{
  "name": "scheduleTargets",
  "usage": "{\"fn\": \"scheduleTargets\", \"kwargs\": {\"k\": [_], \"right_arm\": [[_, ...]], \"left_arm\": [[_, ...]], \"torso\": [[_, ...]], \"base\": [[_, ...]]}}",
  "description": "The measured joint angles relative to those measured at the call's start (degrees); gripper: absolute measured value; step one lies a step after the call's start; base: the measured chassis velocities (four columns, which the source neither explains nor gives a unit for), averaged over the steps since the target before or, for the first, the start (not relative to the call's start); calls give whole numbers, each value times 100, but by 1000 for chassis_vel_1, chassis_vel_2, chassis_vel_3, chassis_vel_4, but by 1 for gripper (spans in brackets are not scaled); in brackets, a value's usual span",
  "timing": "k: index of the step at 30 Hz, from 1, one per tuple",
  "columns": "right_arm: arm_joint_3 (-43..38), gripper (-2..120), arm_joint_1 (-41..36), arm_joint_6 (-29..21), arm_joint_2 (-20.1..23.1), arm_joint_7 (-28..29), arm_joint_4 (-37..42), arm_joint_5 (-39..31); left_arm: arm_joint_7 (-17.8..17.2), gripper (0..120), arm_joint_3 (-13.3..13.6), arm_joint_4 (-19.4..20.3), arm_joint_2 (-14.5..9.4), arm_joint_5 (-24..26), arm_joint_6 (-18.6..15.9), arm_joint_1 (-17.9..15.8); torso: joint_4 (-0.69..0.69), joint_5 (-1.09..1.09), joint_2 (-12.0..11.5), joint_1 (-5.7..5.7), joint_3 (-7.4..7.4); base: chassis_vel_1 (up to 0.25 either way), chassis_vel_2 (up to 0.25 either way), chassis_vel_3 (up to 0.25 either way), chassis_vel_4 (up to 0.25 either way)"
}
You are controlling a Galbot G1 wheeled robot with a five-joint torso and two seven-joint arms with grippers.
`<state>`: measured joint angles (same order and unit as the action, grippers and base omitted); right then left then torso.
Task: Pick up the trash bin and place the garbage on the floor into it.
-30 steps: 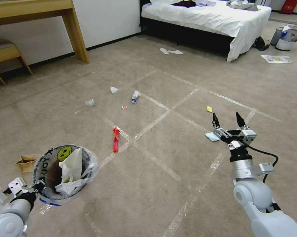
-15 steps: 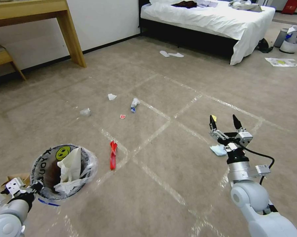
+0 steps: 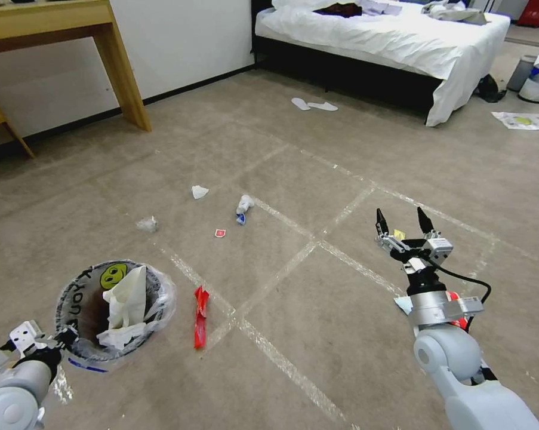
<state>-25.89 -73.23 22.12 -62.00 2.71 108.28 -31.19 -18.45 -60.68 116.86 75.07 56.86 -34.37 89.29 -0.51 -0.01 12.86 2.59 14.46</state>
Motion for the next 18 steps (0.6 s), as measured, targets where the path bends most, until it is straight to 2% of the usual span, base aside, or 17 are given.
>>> {"fn": "scheduleTargets", "kwargs": {"k": [18], "right_arm": [[65, 100, -2, 17, -47, -20, -47, 53]], "left_arm": [[-5, 0, 98, -65, 20, -22, 3, -82]], "torso": [[-1, 0, 1, -3, -1]], "base": [[0, 0, 0, 0]]}}
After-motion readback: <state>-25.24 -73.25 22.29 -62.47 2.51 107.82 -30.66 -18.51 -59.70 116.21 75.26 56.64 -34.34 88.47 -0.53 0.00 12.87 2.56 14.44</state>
